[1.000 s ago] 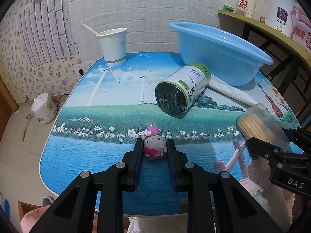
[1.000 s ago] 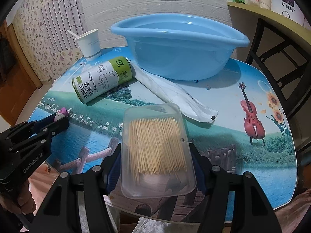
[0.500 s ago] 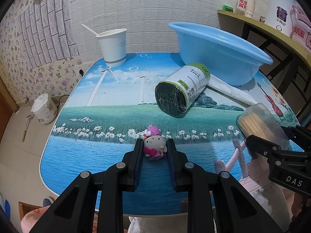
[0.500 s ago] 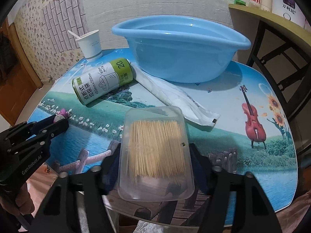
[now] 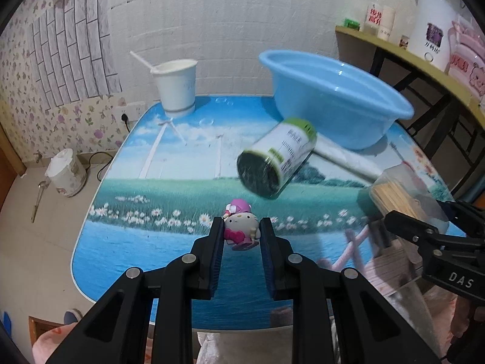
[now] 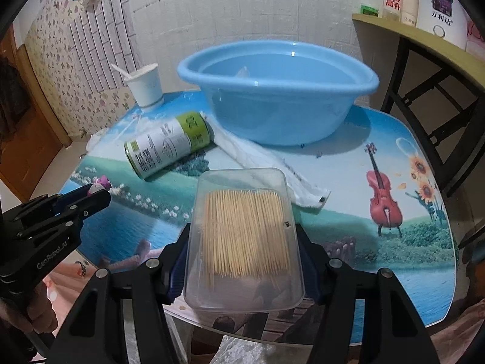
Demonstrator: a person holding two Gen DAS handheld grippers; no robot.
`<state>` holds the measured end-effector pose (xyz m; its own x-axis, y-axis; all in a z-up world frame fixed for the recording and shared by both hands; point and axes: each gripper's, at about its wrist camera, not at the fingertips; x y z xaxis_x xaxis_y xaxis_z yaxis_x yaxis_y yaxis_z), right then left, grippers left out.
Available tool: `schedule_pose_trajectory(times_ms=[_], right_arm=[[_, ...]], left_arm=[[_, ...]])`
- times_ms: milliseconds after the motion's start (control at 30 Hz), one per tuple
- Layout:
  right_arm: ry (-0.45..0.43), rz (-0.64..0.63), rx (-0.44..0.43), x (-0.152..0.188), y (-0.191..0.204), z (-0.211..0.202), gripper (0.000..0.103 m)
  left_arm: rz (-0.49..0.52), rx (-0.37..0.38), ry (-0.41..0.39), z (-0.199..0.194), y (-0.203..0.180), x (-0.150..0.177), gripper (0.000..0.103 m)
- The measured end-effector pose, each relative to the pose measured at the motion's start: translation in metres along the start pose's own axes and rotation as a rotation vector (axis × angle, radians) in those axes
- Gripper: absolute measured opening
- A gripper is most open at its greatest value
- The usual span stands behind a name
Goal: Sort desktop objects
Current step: 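Lift and carry the figurine and toothpick box toward the blue basin with both grippers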
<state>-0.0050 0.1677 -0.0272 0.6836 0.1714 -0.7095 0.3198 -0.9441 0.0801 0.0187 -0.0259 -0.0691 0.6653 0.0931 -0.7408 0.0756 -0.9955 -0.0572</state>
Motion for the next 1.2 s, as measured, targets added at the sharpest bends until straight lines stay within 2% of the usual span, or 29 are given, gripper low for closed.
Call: schedule_pose_trajectory(times_ms=[67, 133, 300, 533, 1100, 1200], right_arm=[[-0.018, 0.002, -0.004, -0.003, 0.000, -0.005, 0.063], [-0.034, 0.005, -0.010, -0.015, -0.004, 0.008, 0.063], [-0.081, 0.015, -0.013, -0.028, -0.007, -0.016, 0.063], [-0.078, 0.052, -0.013, -0.039, -0.020, -0.031, 0.063], [-0.141, 0.104, 0.086, -0.060, -0.067, -0.056, 0.063], [-0.147, 0.111, 0.079, -0.066, -0.069, -0.058, 0.063]], left_arm=[[-0.010, 0.016, -0.011, -0.006, 0.000, -0.005, 0.022], [-0.010, 0.021, -0.028, -0.012, -0.002, -0.011, 0.022], [-0.017, 0.046, -0.059, -0.024, -0.006, -0.030, 0.022], [-0.013, 0.063, -0.100, -0.035, -0.014, -0.049, 0.022], [0.022, 0.096, -0.102, -0.022, -0.035, -0.079, 0.022], [0.029, 0.094, -0.102, -0.018, -0.038, -0.085, 0.022]])
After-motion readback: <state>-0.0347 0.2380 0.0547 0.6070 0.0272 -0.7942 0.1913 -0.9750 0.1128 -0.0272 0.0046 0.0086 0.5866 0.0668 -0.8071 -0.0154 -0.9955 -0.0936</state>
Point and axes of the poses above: each gripper's, at about its wrist camera, not at the fingertips, and z roughly the way its jaws point, y to its left, x to its underside, and after that the axes turned 7 degrees about -y, right-handed
